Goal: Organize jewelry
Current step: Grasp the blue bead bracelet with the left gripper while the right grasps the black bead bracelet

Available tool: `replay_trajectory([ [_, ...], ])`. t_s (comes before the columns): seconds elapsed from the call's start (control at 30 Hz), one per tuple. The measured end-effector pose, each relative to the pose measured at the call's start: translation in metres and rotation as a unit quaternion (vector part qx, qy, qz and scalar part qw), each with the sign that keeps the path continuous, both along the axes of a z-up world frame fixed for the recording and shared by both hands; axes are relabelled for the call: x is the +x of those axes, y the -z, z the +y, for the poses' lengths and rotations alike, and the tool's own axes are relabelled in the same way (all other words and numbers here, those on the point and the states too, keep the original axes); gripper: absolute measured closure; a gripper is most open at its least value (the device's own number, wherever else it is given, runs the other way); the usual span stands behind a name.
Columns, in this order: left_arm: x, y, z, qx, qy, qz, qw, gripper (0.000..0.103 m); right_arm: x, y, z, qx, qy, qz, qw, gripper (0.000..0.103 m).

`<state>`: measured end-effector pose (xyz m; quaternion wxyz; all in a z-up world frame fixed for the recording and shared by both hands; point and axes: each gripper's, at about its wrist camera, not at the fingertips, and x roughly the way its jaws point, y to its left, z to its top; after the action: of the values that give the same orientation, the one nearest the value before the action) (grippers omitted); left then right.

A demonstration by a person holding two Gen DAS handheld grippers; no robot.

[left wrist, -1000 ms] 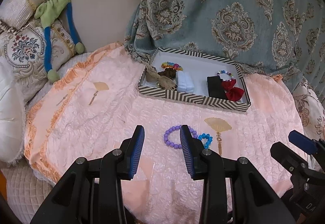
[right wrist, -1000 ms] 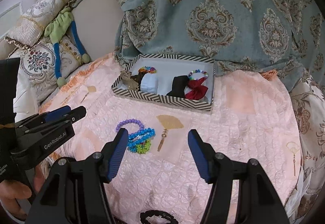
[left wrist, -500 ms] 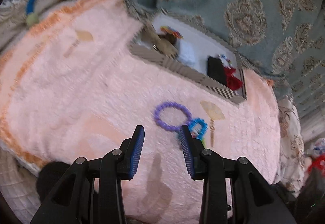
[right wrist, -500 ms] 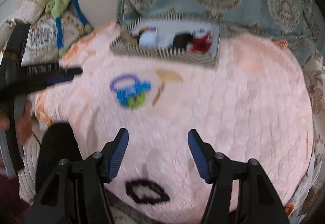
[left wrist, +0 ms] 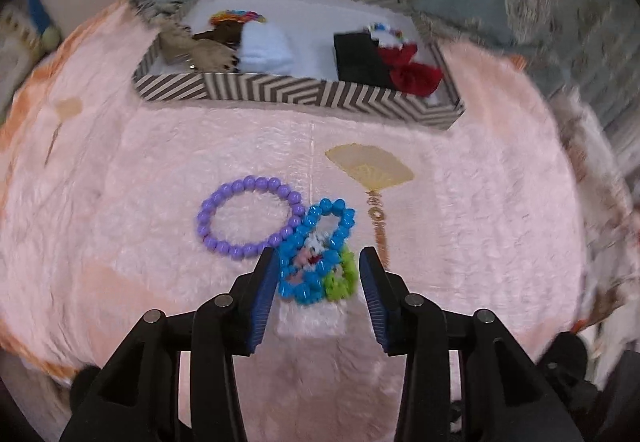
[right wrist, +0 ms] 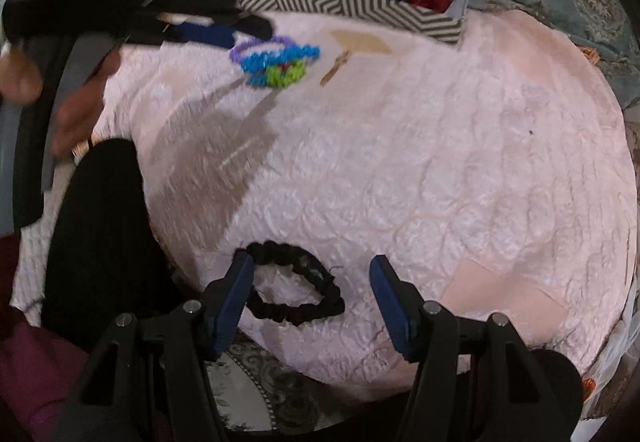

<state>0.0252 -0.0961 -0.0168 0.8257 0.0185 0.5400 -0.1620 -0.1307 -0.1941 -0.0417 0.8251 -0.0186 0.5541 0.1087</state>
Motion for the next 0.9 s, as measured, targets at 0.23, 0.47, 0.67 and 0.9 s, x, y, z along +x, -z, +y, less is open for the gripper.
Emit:
replay_trajectory([
  [0.23, 0.023, 0.019, -0.026, 0.051, 0.02, -0.001, 0.9985, 0.079, -0.002, 0.003, 0.005, -0.03, 0.003, -0.031, 0.999, 0.087],
  [0.47, 0.039, 0.008, -0.012, -0.021, 0.008, 0.022, 0.9995, 0.103, 0.004, -0.006, -0.008, 0.03, 0.011, -0.038, 0.999, 0.098],
  [0.67, 0.037, -0.024, 0.009, -0.057, 0.0, 0.001, 0.9984, 0.103, 0.012, -0.035, -0.019, 0.071, 0.025, -0.073, 0.994, 0.098],
  [0.9, 0.026, -0.014, -0.012, -0.028, 0.029, 0.021, 0.999, 0.085, 0.02, -0.055, -0.021, 0.072, 0.027, -0.096, 0.992, 0.098],
])
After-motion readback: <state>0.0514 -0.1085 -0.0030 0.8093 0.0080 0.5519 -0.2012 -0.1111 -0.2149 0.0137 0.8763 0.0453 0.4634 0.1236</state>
